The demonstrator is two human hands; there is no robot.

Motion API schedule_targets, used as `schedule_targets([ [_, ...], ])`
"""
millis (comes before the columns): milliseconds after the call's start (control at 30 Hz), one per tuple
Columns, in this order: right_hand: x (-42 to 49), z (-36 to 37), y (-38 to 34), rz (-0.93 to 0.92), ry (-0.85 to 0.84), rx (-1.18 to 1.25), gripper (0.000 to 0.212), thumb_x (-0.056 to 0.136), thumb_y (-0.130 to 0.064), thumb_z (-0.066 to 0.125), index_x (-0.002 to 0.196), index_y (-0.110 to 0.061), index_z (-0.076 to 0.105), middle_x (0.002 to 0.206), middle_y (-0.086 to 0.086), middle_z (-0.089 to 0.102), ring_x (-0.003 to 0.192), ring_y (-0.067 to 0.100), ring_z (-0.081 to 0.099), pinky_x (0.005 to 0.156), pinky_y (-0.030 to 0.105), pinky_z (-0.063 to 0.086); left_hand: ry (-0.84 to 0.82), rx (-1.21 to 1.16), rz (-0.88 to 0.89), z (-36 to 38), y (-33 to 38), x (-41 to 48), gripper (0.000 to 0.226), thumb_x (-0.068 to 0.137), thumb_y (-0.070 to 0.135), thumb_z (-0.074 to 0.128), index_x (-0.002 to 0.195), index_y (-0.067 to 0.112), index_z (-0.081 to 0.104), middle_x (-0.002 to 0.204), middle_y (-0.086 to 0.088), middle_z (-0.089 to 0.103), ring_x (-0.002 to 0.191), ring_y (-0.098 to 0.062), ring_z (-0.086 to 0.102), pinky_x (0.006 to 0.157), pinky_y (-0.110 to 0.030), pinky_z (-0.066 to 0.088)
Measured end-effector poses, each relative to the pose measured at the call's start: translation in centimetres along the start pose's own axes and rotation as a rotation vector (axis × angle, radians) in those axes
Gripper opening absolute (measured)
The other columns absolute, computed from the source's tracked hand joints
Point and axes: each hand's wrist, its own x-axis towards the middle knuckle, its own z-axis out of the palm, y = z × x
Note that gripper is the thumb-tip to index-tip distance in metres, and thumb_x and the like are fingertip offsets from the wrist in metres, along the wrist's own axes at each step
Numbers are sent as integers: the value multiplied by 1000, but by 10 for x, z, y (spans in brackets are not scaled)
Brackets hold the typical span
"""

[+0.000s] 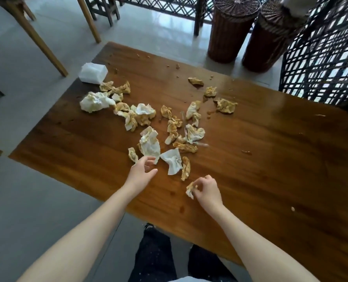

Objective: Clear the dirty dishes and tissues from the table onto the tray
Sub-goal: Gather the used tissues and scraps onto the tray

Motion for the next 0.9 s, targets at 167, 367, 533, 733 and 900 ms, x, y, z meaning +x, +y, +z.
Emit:
schedule_targets([
  [167, 11, -5, -12, 132, 50, -29, 16, 78, -22, 76, 90, -27, 66, 95, -9, 52, 91, 10, 55, 73, 22, 53, -90, -24, 67, -21, 7, 32, 36, 88, 14, 66, 122, 19, 54, 116, 3, 58, 105, -13, 56, 87, -24, 49],
  [367, 2, 5, -18, 388, 32, -192, 22, 79, -25, 73, 88, -26, 53, 92, -4, 57, 83, 14, 58, 76, 33, 55, -178, 11, 118, -39, 0, 63, 36, 89, 15, 65, 122, 19, 55, 116, 1, 58, 106, -16, 56, 87, -25, 47],
  [533, -4, 7, -16, 499, 122, -132, 18, 82, -24, 69, 85, -26, 52, 87, -4, 61, 79, 15, 59, 73, 33, 55, -233, 11, 159, -38, 7, 78, 34, 88, 16, 66, 121, 21, 55, 115, 2, 58, 104, -15, 56, 81, -23, 47],
  [733, 21, 2, -38, 450, 214, 32, 19, 78, -24, 71, 86, -26, 53, 88, -5, 60, 81, 15, 59, 73, 36, 56, -268, 25, 194, -39, 13, 84, 36, 88, 16, 66, 122, 18, 55, 116, 0, 58, 103, -14, 55, 80, -20, 44],
  [900, 46, 14, -62, 310, 228, 121, 25, 80, -21, 69, 100, -25, 55, 104, -2, 54, 98, 17, 56, 79, 35, 54, -272, 36, 192, -51, 5, 84, 36, 89, 17, 65, 123, 18, 55, 118, -2, 59, 105, -15, 57, 86, -25, 49],
])
